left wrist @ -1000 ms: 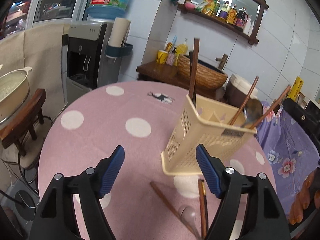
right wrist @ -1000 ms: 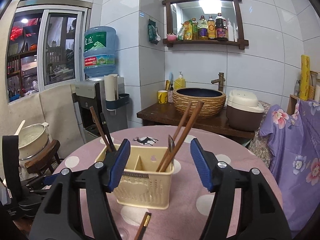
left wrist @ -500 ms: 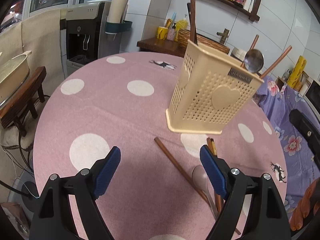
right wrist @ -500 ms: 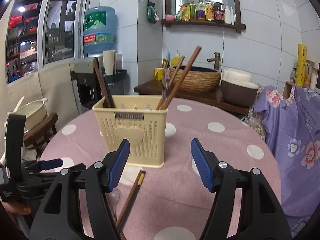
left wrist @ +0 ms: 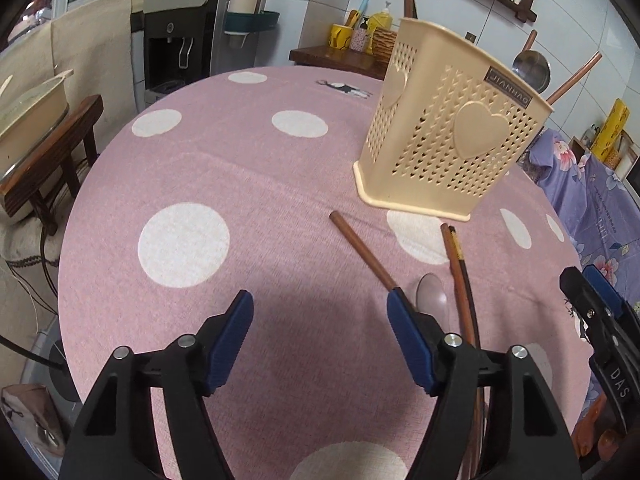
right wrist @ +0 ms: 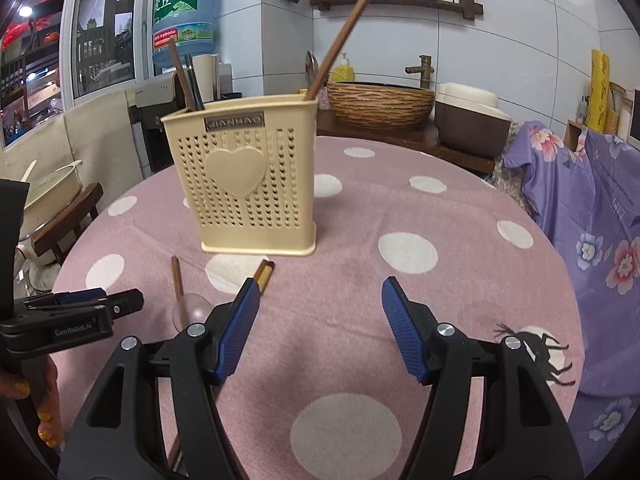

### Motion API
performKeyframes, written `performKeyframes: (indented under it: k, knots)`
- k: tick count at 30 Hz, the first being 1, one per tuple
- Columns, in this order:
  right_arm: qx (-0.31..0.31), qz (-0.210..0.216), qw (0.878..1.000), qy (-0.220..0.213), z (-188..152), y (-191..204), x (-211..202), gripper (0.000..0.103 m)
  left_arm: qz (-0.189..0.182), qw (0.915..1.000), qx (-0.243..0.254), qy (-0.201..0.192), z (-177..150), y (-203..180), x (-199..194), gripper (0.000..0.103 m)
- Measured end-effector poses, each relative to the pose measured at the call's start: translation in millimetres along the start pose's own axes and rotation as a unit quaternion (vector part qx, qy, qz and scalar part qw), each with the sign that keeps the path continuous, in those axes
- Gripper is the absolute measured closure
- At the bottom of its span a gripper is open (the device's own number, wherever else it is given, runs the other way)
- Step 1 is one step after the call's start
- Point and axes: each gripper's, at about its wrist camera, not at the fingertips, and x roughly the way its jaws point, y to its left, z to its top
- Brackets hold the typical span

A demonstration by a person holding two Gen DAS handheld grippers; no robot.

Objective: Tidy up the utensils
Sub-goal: 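Move both tools back down to the remaining chopsticks on the table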

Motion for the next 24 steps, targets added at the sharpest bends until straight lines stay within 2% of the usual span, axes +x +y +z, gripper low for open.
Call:
performKeyframes:
  k: [2,7,15,21,24]
  knots:
    - [0.005,-0.005,1.000,0.006,-6.5,-4.2,1.9,0.039,0.000,1.0000,-0.004,0.008,-2.8,2.1,2.7,0.044]
    - [0.027,0.002,0.999,0.018,-12.8,-16.6,4.7,0.039,-0.001,0.9999,-0.003,0.011,-3.7,-0.9,4.9,0.054]
    - [0.023,0.012,0.999,0.022,-13.5,-14.6,4.1,0.039,-0.006,0.9999,0.006,0.008,15.6,-16.2,13.7,0.056]
    - [0.018,0.016,0.999,0.028,-14.5,-12.1,5.4,0.039,0.002,0.9993,0.000,0.036,30.8,-18.8,36.0,0.056]
    - [0.016,0.016,0.999,0.028,-14.3,-11.0,5.4,0.039,0.013,0.9993,0.003,0.035,33.7,-23.2,41.3,0.060]
